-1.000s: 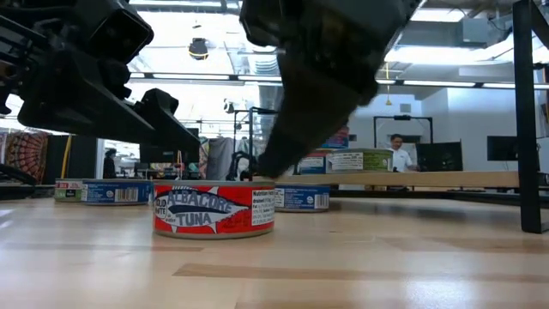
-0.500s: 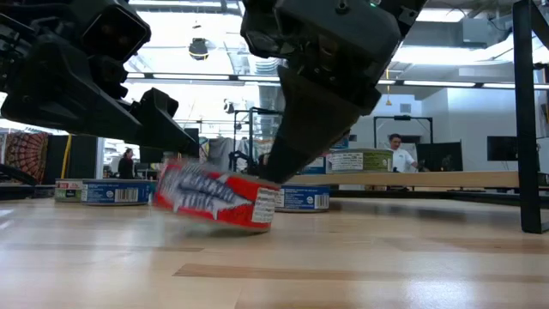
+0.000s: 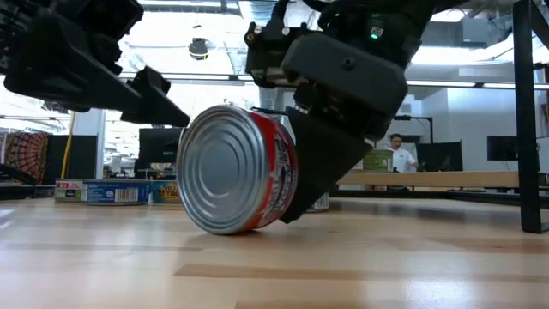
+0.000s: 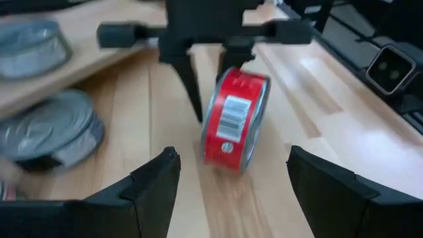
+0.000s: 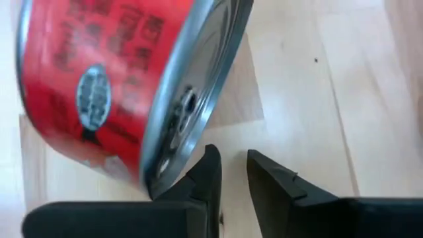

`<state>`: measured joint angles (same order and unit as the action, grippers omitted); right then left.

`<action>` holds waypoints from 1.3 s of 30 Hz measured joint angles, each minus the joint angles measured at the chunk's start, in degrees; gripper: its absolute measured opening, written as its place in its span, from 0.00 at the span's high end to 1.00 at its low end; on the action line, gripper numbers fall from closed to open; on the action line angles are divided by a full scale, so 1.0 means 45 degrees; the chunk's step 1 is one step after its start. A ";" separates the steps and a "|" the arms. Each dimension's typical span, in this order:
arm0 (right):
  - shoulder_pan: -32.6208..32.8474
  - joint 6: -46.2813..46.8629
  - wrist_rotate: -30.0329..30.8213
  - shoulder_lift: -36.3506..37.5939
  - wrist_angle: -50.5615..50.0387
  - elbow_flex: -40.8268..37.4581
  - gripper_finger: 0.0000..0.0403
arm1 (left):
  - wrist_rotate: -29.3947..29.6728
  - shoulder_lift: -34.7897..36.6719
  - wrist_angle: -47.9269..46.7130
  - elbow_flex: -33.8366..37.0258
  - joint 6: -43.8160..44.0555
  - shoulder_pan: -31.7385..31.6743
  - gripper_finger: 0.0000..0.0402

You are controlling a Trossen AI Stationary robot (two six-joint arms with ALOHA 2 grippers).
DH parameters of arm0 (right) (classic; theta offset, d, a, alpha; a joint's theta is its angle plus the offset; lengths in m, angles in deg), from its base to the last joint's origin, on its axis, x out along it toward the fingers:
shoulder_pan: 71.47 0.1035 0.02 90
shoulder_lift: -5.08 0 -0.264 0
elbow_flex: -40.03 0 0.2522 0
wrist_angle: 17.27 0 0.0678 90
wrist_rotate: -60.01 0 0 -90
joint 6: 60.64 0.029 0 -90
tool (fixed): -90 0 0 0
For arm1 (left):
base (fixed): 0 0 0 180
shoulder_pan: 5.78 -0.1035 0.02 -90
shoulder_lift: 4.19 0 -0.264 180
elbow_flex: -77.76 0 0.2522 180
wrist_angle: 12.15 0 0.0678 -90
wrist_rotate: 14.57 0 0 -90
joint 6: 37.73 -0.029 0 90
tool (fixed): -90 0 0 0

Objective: Stack canned seafood by type on shelf
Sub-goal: Stack the red tuna can on top of the green tuna can on the shelf

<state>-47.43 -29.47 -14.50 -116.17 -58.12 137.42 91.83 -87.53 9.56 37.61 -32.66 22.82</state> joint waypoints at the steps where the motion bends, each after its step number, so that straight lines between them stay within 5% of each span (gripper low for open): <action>1: -0.0037 0.0089 0.0008 0.0000 -0.0001 0.0000 0.75 | 0.0011 0.0086 -0.0262 0.0000 0.0226 0.0000 0.33; 7: -0.0129 0.0353 0.0020 0.0049 -0.0286 0.0000 0.75 | -0.0290 0.0201 -0.0574 0.0000 0.1512 0.0268 0.33; 14: -0.0090 -0.0981 -0.0030 0.0744 -0.1821 0.0010 0.71 | 0.1152 0.0192 -0.0227 0.0000 0.0492 0.0765 0.33; 24: 0.0029 0.0937 -0.2046 0.2199 -0.2401 0.0019 0.30 | 0.1055 0.0191 -0.0439 -0.0272 0.0619 0.0563 0.30; 28: 0.0386 0.2001 -0.1273 0.2365 -0.1470 0.0019 0.19 | 0.1059 0.0191 -0.0502 -0.0272 0.0647 0.0563 0.30; 39: 0.1217 0.2017 0.1221 0.2302 -0.0420 0.0325 0.18 | 0.1195 0.0191 -0.0696 -0.0272 0.1581 0.0563 0.30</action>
<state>-41.95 -20.39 -9.01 -105.81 -60.01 138.89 97.20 -86.67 6.43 36.38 -25.54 25.36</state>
